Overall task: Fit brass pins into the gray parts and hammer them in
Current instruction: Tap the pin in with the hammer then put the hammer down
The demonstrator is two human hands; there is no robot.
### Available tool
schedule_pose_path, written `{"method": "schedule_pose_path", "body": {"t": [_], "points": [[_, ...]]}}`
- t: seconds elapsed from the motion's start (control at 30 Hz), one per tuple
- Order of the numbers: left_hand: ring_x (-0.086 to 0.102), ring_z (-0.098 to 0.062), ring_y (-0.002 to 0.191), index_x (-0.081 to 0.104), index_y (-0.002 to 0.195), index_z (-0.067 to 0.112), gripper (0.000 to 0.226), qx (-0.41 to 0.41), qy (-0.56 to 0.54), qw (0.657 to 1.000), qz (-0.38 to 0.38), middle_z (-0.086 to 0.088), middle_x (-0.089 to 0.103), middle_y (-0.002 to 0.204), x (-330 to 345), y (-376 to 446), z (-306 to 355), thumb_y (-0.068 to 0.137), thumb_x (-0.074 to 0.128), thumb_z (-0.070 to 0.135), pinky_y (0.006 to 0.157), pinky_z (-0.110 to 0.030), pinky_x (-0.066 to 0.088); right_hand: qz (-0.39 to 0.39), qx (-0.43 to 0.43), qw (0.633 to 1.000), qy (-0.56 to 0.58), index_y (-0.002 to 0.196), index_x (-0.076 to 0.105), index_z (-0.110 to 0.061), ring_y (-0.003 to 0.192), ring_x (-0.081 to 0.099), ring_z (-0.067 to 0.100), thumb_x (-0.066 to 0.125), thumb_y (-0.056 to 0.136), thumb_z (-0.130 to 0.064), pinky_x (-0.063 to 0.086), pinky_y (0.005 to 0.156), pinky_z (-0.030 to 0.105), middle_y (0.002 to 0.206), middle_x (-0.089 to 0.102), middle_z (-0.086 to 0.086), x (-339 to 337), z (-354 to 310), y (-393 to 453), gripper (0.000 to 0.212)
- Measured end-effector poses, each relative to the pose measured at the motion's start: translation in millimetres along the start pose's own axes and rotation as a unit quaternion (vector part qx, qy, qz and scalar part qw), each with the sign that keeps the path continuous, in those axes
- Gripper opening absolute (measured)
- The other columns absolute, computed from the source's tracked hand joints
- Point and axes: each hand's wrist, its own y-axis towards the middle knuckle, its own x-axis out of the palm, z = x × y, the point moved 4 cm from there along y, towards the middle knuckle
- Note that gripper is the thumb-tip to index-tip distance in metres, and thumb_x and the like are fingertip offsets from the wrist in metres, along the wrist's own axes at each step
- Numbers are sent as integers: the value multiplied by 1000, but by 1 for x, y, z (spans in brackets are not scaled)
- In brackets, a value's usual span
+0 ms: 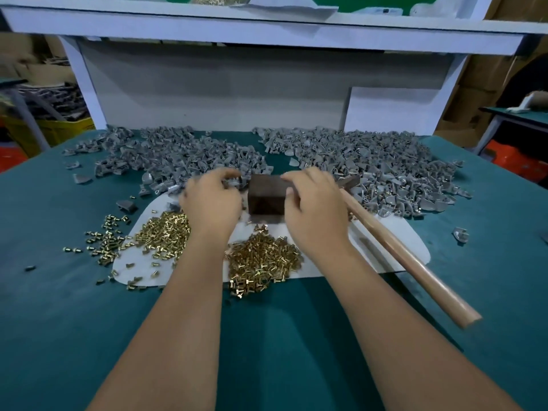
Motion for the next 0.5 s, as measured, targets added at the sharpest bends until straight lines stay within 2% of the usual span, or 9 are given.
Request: {"method": "schedule_pose_path", "body": {"t": [0.1,0.13,0.17,0.23,0.27,0.3,0.33,0.4,0.5], "points": [[66,-34,97,61,126,35,48,-40,-11,996,80,2,67,110,-22,14,-24,90,47,6,94,-57,50,-80,-49,994,60,109,67,-16,97,53,16,53,92,-15,47,81,32,99,65,-1,8,-19,-5,22],[65,-32,98,56,132,32,48,-38,-4,995,87,-2,65,120,-24,17,-28,92,48,8,97,-56,48,-119,-55,988,82,112,66,-18,99,53,15,54,92,-21,47,82,32,100,65,-3,13,-23,-7,24],[62,-33,110,47,141,31,54,-32,16,997,69,-5,59,134,-21,19,-30,92,49,8,103,-57,43,-165,-58,980,101,119,64,-20,103,51,15,55,92,-27,45,85,32,104,64,-4,19,-27,-10,29],[25,-34,147,20,154,35,74,-8,111,993,-27,-3,30,159,-8,19,-29,92,50,8,118,-60,16,-250,-73,961,91,131,56,-22,116,44,17,56,91,-40,37,96,32,121,59,-2,32,-32,-15,45],[6,-30,152,8,156,36,77,8,178,981,-77,0,16,164,0,18,-28,94,48,11,118,-60,5,-279,-83,954,69,135,52,-20,123,39,19,56,90,-45,32,102,33,130,53,0,37,-32,-17,52],[-1,-27,153,3,156,36,74,21,239,964,-115,1,8,166,6,18,-29,98,43,15,118,-60,0,-300,-87,949,50,137,49,-19,129,33,20,55,89,-49,26,106,34,138,47,1,41,-32,-19,57],[0,-27,153,5,157,34,66,31,284,947,-143,1,7,166,9,19,-30,101,38,20,118,-60,1,-314,-86,945,37,138,48,-19,133,29,20,54,89,-52,23,108,35,143,43,1,43,-30,-20,60],[16,-29,150,25,155,28,55,40,320,934,-155,-1,14,165,10,21,-31,102,36,21,118,-59,9,-330,-86,940,25,137,49,-21,133,29,21,53,88,-54,22,108,37,144,42,0,45,-27,-20,59],[45,-32,132,57,135,25,47,19,234,970,-70,-6,48,146,0,22,-31,93,46,9,113,-54,30,-338,-81,937,24,127,59,-24,125,38,21,53,88,-52,30,103,40,136,50,-4,45,-25,-19,48]]}}
